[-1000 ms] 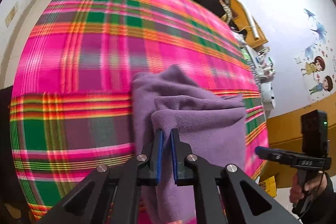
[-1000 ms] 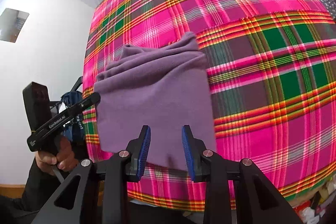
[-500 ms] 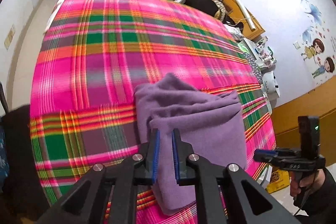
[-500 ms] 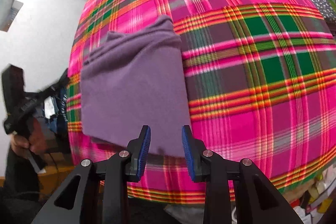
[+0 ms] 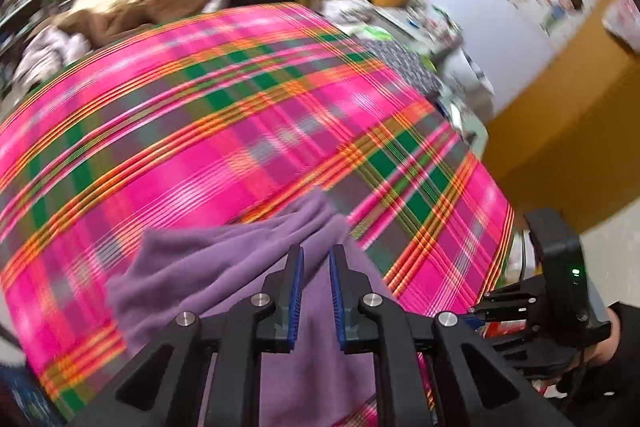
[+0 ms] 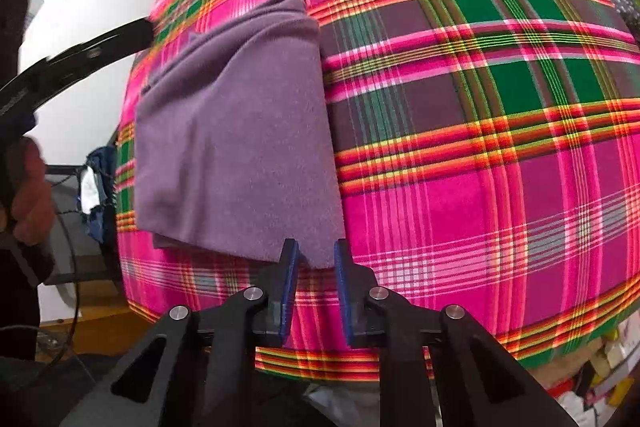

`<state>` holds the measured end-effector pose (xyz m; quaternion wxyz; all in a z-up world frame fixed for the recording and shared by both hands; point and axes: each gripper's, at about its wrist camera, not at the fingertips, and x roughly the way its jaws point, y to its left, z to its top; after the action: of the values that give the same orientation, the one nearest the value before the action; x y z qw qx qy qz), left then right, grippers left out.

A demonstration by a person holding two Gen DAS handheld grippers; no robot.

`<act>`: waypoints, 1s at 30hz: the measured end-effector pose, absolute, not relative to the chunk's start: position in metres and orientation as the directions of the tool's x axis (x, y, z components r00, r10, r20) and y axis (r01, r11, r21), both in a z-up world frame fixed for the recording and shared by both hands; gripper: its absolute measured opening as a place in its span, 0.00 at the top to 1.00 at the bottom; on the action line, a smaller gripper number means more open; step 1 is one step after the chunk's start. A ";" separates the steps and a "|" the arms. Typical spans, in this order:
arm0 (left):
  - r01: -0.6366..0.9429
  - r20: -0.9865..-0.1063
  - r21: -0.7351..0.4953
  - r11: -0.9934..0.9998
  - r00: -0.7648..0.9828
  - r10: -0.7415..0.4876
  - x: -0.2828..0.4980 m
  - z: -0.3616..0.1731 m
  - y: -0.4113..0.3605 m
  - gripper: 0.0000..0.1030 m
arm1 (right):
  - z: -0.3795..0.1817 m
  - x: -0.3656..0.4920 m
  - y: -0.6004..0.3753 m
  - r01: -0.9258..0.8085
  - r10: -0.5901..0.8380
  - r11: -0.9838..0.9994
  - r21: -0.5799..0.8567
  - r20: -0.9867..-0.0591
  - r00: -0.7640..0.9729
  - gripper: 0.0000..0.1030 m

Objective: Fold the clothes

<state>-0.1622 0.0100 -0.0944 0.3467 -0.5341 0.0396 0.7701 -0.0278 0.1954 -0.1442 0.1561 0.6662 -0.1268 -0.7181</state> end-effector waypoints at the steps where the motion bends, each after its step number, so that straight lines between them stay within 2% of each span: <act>1: -0.590 -0.858 -0.302 -0.748 -0.173 0.484 -0.164 -0.099 0.017 0.87 | -0.144 -0.027 0.197 0.056 -0.401 -0.916 0.398 -0.913 -0.068 0.82; 11: -0.684 -0.911 -0.247 -0.687 -0.078 0.405 -0.180 -0.135 0.053 0.87 | -0.154 -0.034 0.201 0.045 -0.472 -0.881 0.470 -0.879 -0.062 0.80; 18: -0.730 -0.924 -0.239 -0.640 -0.033 0.382 -0.186 -0.144 0.065 0.76 | -0.166 -0.041 0.204 0.023 -0.491 -0.871 0.490 -0.870 -0.040 0.80; 23: -0.746 -0.929 -0.251 -0.616 0.005 0.371 -0.192 -0.152 0.072 0.75 | -0.170 -0.042 0.198 0.021 -0.493 -0.870 0.493 -0.869 -0.030 0.80; 27: -0.748 -0.925 -0.267 -0.608 0.022 0.379 -0.196 -0.154 0.071 0.86 | -0.172 -0.043 0.196 0.025 -0.485 -0.874 0.484 -0.874 -0.024 0.85; 30: -0.741 -0.920 -0.279 -0.610 0.024 0.392 -0.198 -0.151 0.067 0.89 | -0.172 -0.042 0.191 0.037 -0.472 -0.881 0.471 -0.881 -0.024 0.91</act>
<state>-0.1975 0.0673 -0.1509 0.4151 -0.5827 0.1501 0.6824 -0.0422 0.1912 -0.1721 0.1828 0.6742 -0.1612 -0.6972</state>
